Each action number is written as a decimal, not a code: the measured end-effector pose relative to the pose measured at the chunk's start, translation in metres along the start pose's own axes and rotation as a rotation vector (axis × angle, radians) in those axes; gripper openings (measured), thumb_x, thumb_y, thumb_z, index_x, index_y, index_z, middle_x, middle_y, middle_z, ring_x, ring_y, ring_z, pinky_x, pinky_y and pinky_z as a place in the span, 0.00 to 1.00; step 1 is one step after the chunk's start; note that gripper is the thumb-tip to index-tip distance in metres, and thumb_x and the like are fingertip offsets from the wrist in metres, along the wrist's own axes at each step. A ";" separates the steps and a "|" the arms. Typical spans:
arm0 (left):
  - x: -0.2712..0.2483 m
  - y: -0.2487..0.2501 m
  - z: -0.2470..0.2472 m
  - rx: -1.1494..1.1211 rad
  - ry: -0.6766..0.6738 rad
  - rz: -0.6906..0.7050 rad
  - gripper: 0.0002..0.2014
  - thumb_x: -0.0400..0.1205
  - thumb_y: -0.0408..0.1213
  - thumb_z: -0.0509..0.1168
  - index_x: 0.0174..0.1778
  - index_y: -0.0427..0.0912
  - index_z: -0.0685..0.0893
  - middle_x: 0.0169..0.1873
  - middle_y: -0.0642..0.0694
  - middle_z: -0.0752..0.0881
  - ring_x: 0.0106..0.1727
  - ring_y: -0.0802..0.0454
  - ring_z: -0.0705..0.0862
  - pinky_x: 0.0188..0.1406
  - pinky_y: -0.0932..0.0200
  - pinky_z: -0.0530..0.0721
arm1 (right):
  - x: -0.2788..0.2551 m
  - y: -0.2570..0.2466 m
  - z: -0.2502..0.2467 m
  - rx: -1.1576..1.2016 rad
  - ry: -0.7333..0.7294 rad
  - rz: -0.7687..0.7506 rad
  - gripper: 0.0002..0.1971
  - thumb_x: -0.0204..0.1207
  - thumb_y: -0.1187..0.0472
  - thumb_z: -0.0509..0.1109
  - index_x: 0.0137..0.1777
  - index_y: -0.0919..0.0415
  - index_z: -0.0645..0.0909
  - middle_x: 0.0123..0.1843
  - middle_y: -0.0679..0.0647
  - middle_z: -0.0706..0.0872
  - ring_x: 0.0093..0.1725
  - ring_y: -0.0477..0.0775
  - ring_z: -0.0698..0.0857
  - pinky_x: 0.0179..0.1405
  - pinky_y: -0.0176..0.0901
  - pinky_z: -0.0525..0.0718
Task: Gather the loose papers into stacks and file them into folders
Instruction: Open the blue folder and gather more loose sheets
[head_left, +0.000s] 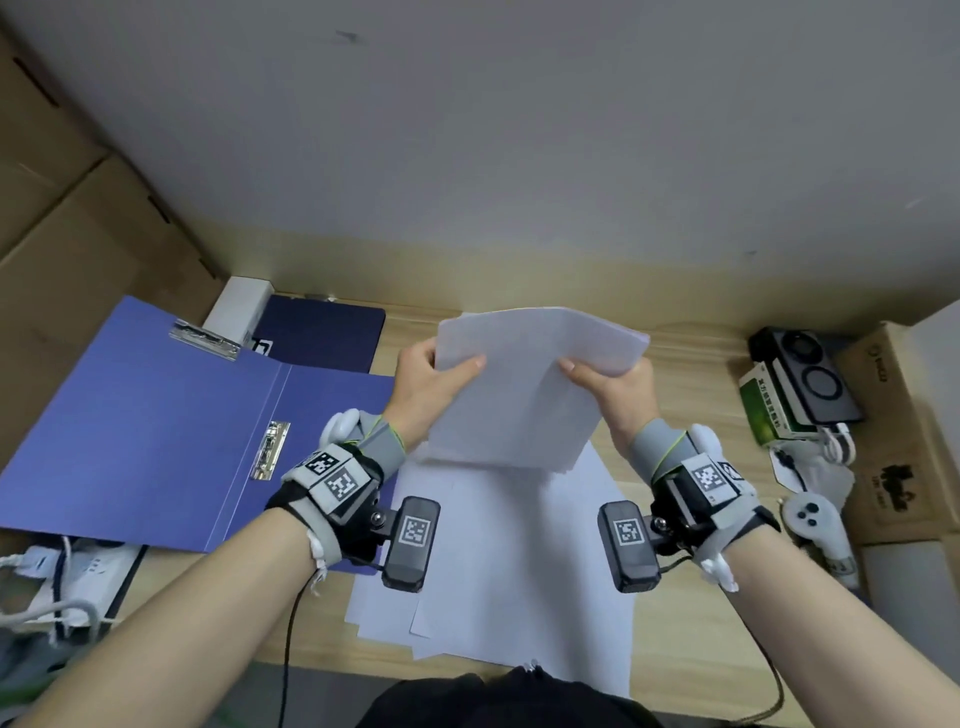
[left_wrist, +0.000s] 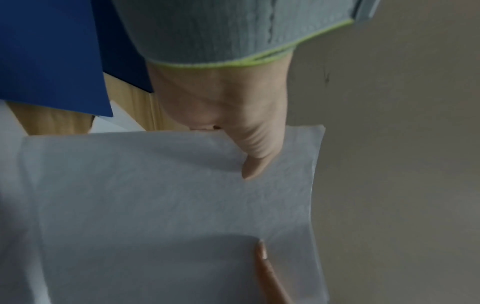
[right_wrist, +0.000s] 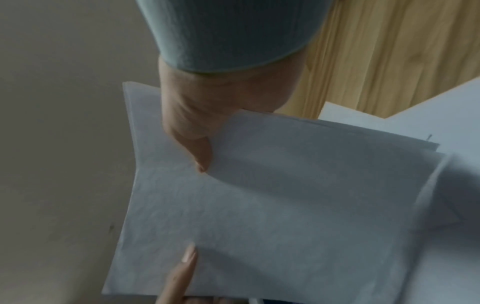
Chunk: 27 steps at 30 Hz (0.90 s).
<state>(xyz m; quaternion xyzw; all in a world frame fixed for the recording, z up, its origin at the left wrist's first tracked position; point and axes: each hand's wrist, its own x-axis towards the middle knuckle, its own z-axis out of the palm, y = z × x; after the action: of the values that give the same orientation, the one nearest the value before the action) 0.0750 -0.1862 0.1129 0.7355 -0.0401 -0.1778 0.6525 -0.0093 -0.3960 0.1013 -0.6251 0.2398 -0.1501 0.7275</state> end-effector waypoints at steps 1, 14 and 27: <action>0.000 -0.006 -0.002 0.025 0.000 -0.024 0.06 0.76 0.29 0.75 0.48 0.36 0.88 0.43 0.45 0.90 0.41 0.54 0.89 0.45 0.54 0.89 | -0.001 0.005 0.000 -0.001 0.000 0.015 0.11 0.67 0.73 0.80 0.45 0.58 0.88 0.43 0.51 0.93 0.43 0.50 0.90 0.46 0.43 0.90; -0.002 -0.029 -0.006 0.009 0.009 -0.110 0.12 0.73 0.25 0.73 0.42 0.49 0.89 0.44 0.50 0.92 0.47 0.53 0.90 0.51 0.56 0.87 | -0.007 0.035 0.007 -0.040 -0.003 0.135 0.12 0.65 0.74 0.81 0.44 0.57 0.88 0.42 0.47 0.93 0.43 0.47 0.91 0.47 0.41 0.90; -0.015 -0.072 -0.023 0.197 -0.070 -0.220 0.13 0.71 0.30 0.75 0.51 0.35 0.89 0.49 0.41 0.92 0.52 0.49 0.90 0.59 0.49 0.87 | -0.029 0.077 0.007 -0.187 -0.020 0.243 0.17 0.61 0.74 0.83 0.47 0.58 0.87 0.46 0.51 0.92 0.45 0.51 0.90 0.50 0.45 0.88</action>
<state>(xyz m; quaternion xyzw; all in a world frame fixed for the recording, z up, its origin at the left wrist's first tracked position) 0.0558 -0.1492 0.0482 0.7894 0.0010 -0.2690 0.5519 -0.0361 -0.3618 0.0315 -0.6578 0.3196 -0.0317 0.6813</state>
